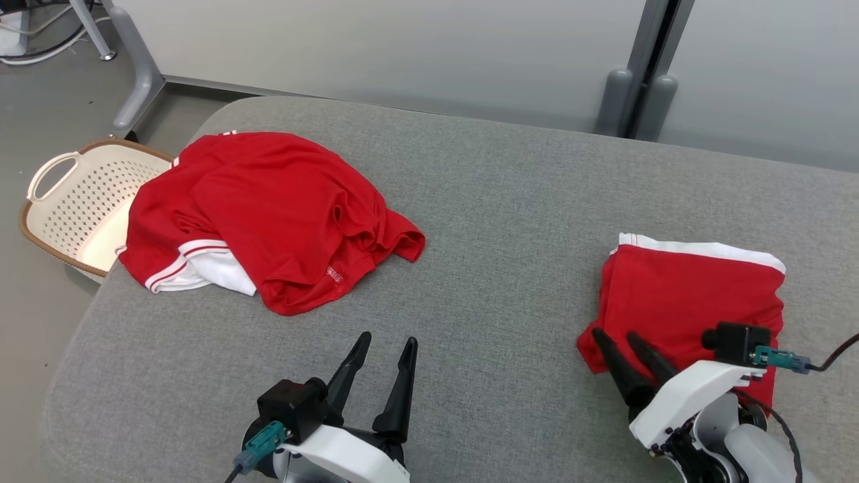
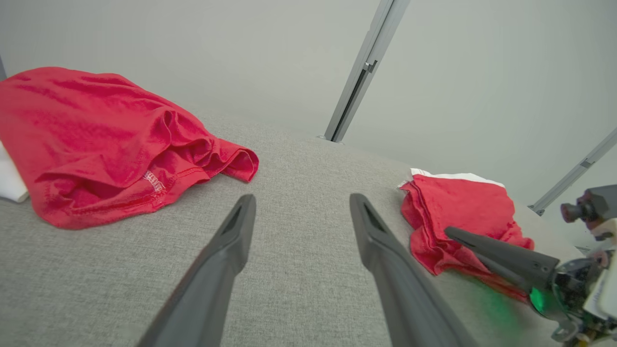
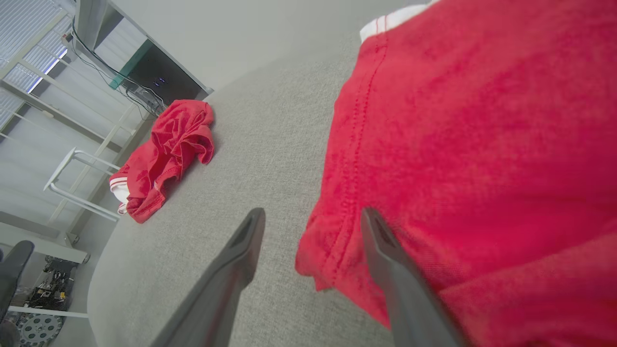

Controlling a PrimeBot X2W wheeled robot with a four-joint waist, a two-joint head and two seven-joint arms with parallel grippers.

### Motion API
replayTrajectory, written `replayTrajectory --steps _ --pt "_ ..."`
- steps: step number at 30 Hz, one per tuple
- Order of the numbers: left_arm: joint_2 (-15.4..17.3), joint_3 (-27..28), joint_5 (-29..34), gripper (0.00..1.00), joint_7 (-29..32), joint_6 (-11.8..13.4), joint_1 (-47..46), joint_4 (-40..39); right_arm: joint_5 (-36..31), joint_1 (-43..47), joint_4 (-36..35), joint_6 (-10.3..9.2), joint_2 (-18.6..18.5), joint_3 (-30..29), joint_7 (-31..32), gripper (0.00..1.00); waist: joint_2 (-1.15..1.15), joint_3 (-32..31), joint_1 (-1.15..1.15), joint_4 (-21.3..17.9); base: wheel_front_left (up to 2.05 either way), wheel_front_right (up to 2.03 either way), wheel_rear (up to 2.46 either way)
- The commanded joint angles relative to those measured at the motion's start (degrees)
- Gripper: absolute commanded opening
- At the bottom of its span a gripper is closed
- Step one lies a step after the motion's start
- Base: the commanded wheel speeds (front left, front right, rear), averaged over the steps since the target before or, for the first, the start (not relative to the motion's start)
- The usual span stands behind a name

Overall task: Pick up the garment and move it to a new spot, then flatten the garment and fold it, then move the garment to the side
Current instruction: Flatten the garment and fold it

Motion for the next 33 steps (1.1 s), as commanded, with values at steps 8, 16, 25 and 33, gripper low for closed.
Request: replayTrajectory --steps 8,16,25,33 --pt "0.22 1.68 0.08 1.00 -0.02 0.19 -1.04 -0.87 -1.72 -1.96 -3.90 0.01 -3.58 -1.12 -7.04 1.00 -0.01 -0.72 0.00 -3.70 0.00 0.00 0.00" --pt "0.22 5.37 0.79 1.00 -0.02 -0.42 -1.52 -3.88 -14.78 -0.40 -5.66 0.01 -8.53 -4.56 -13.96 1.00 -0.01 -1.34 0.00 -7.90 0.00 0.00 0.00" --pt "0.21 10.04 2.97 1.00 -0.01 -1.06 -1.38 -4.86 -29.97 5.42 -10.39 0.00 -5.47 -16.41 -16.37 1.00 -0.01 -1.13 0.00 -11.64 0.00 0.00 0.00" --pt "0.23 12.00 3.11 1.00 -0.01 -1.41 0.40 -4.97 -37.38 11.51 -14.59 0.00 0.19 -22.61 -16.40 1.00 -0.01 -0.61 0.00 -13.42 0.00 0.00 0.00"
